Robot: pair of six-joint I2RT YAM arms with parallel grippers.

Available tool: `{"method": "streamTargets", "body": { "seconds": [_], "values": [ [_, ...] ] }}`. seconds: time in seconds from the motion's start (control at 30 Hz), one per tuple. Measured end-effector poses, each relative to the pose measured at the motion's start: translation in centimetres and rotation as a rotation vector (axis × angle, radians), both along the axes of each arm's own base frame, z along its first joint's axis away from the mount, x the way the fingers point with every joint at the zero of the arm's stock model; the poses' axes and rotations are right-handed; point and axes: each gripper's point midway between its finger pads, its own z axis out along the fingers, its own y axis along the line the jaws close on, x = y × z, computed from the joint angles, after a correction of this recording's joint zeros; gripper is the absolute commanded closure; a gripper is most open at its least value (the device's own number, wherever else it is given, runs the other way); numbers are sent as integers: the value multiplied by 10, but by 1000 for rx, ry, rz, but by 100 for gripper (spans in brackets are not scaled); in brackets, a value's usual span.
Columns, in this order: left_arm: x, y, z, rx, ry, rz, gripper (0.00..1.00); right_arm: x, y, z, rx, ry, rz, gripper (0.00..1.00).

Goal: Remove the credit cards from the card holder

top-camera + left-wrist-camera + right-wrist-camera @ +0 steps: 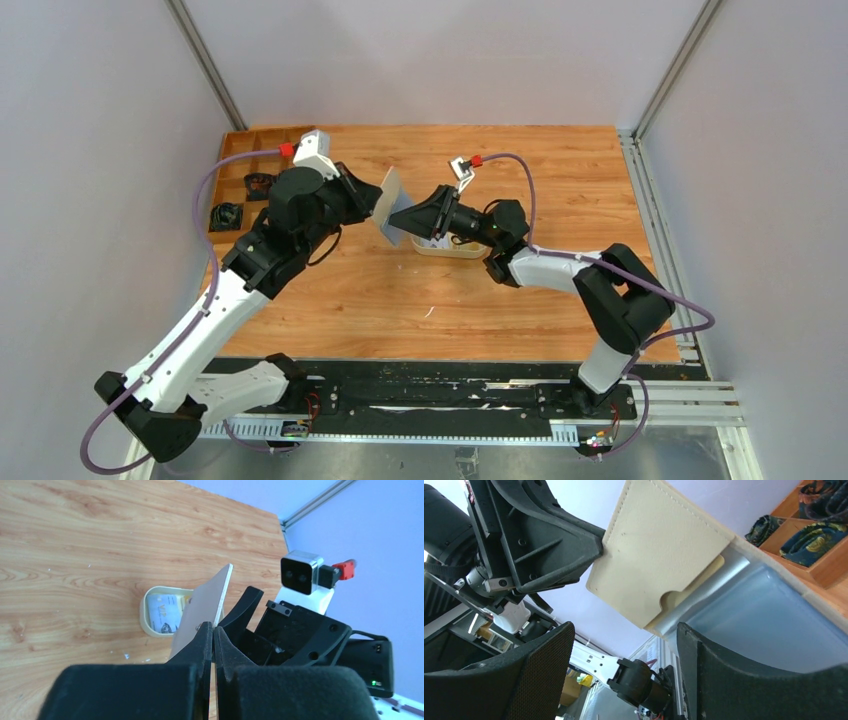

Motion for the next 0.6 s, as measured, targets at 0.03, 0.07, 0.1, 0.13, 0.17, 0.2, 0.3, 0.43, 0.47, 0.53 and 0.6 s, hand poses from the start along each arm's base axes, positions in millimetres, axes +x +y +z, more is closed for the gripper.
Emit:
{"method": "streamTargets", "body": {
  "seconds": [0.03,0.07,0.1,0.13,0.17,0.2,0.3,0.43,0.47,0.53,0.6],
  "values": [
    [0,0,4,-4,-6,1,100,0,0,1,4,-1,0,22],
    [1,1,9,-9,-13,2,100,0,-1,4,18,-4,4,23],
    [1,1,13,-14,-20,2,100,0,-1,8,28,-10,6,23],
    [0,1,17,-19,-27,2,100,0,-1,11,38,-16,7,23],
    [0,1,21,-24,-34,0,100,0,-2,17,53,-25,9,23],
    [0,0,24,-29,-37,-4,100,0,-2,22,66,-36,10,24],
    [-1,-2,24,-34,-36,-12,100,1,-1,34,97,-66,13,25],
    [-2,-4,26,-49,-33,-20,100,4,2,34,112,-58,20,26],
    [-2,-4,26,-51,-31,-21,100,5,2,34,112,-58,21,26],
    [-2,-4,25,-51,-27,-23,100,5,2,33,115,-55,23,26],
    [-3,-4,25,-52,-26,-23,100,5,2,34,118,-57,23,27]
  ]
}}
